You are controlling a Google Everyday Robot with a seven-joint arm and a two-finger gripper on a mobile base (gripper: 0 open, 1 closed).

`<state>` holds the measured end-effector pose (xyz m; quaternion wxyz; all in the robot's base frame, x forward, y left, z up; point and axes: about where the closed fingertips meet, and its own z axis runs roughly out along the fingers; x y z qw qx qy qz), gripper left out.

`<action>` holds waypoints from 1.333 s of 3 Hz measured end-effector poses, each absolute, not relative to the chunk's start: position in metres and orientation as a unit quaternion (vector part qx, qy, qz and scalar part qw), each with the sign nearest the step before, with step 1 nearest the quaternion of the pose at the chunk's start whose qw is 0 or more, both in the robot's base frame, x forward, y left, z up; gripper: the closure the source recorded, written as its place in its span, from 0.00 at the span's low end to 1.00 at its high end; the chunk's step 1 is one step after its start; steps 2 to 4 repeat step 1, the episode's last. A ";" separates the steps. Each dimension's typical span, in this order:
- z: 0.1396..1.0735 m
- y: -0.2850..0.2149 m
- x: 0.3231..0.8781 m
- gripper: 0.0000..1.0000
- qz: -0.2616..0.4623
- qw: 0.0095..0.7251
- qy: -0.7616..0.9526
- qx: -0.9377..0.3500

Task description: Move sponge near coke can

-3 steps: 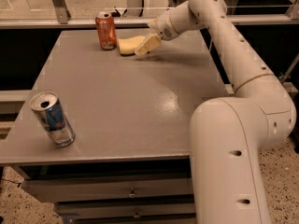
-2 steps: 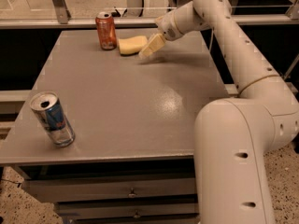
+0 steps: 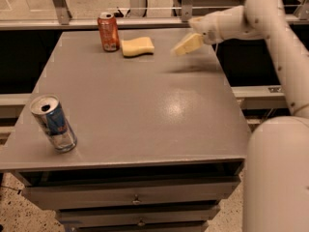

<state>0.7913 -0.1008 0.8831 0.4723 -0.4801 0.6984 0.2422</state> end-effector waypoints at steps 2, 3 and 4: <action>0.900 -0.171 0.764 0.00 0.240 0.505 0.715 -0.420; 0.900 -0.171 0.764 0.00 0.240 0.505 0.715 -0.420; 0.900 -0.171 0.764 0.00 0.240 0.505 0.715 -0.420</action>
Offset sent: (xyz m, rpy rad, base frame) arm 0.0000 0.0000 0.0000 0.0000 0.0000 0.0000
